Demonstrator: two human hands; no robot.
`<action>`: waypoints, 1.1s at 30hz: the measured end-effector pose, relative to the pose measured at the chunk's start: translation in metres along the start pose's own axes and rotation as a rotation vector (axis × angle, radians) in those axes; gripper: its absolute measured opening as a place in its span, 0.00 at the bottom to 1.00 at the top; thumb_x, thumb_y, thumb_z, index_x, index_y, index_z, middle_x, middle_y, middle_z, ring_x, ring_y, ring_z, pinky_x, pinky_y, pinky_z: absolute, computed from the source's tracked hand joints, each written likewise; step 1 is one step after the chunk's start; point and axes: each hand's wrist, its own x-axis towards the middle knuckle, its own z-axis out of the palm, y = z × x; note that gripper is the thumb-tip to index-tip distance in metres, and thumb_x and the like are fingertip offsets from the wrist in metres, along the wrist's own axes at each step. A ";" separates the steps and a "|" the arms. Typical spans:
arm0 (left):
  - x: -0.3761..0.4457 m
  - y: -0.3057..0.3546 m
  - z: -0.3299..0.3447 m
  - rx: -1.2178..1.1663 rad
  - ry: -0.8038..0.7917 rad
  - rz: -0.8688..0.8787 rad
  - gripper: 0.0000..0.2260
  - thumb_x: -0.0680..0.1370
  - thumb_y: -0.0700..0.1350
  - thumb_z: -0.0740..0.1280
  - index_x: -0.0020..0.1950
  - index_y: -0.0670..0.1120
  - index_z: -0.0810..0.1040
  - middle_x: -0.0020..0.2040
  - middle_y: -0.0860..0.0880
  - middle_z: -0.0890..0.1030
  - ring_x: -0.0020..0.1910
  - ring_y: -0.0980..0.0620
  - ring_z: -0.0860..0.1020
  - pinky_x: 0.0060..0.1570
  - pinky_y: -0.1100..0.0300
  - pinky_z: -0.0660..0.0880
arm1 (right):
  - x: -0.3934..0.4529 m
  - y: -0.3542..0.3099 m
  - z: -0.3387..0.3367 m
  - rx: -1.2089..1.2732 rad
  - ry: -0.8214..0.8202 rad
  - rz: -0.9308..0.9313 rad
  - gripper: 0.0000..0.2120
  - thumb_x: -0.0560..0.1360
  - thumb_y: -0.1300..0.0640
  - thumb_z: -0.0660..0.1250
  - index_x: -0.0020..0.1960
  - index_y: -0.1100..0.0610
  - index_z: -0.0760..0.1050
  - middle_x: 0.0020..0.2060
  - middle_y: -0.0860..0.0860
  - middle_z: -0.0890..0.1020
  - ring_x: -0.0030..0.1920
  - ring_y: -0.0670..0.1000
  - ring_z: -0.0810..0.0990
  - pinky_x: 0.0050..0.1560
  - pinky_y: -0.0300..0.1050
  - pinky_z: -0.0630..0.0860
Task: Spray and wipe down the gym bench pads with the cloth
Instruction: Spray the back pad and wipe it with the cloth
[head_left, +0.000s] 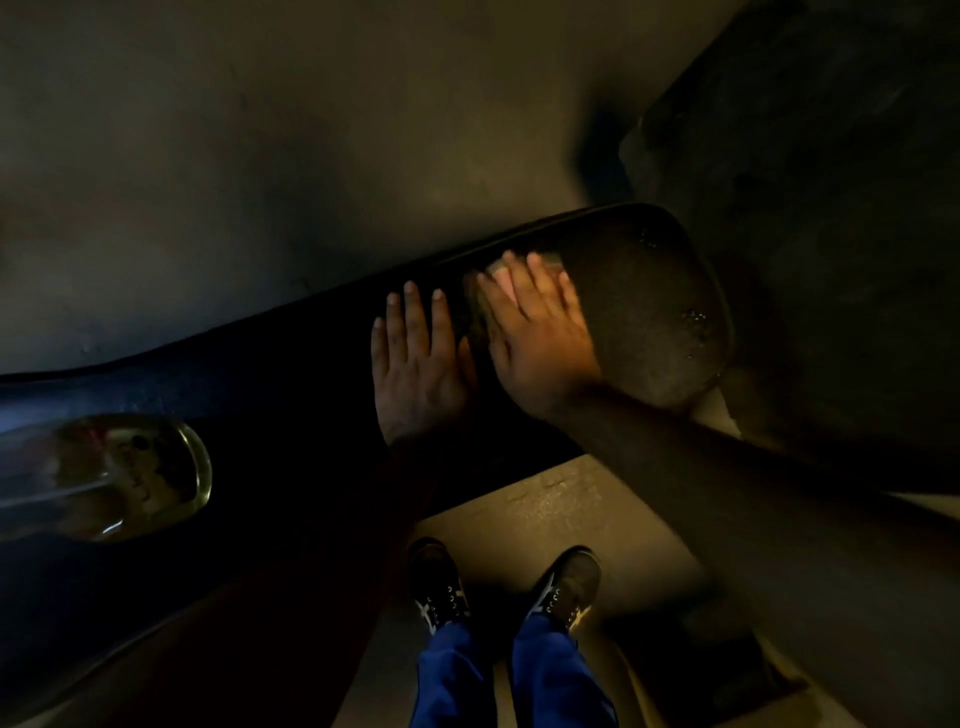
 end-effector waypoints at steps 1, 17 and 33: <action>0.000 0.001 -0.002 0.001 -0.008 -0.013 0.26 0.81 0.54 0.53 0.76 0.42 0.64 0.76 0.38 0.62 0.76 0.38 0.60 0.74 0.43 0.56 | -0.007 0.017 -0.004 -0.008 -0.051 -0.114 0.31 0.78 0.46 0.50 0.80 0.51 0.59 0.80 0.56 0.61 0.81 0.59 0.55 0.80 0.61 0.51; 0.001 0.056 0.009 -0.029 0.006 -0.030 0.26 0.80 0.50 0.52 0.75 0.40 0.66 0.76 0.37 0.63 0.75 0.38 0.61 0.73 0.44 0.56 | 0.027 0.067 -0.015 0.056 0.117 0.271 0.31 0.78 0.47 0.54 0.80 0.56 0.61 0.79 0.58 0.63 0.81 0.60 0.55 0.80 0.62 0.50; -0.004 0.060 0.005 -0.047 -0.016 -0.023 0.24 0.82 0.52 0.53 0.76 0.42 0.64 0.77 0.39 0.61 0.77 0.41 0.58 0.75 0.46 0.55 | -0.060 0.131 -0.013 -0.002 0.072 0.000 0.29 0.78 0.48 0.55 0.79 0.53 0.62 0.79 0.58 0.64 0.80 0.60 0.59 0.79 0.62 0.55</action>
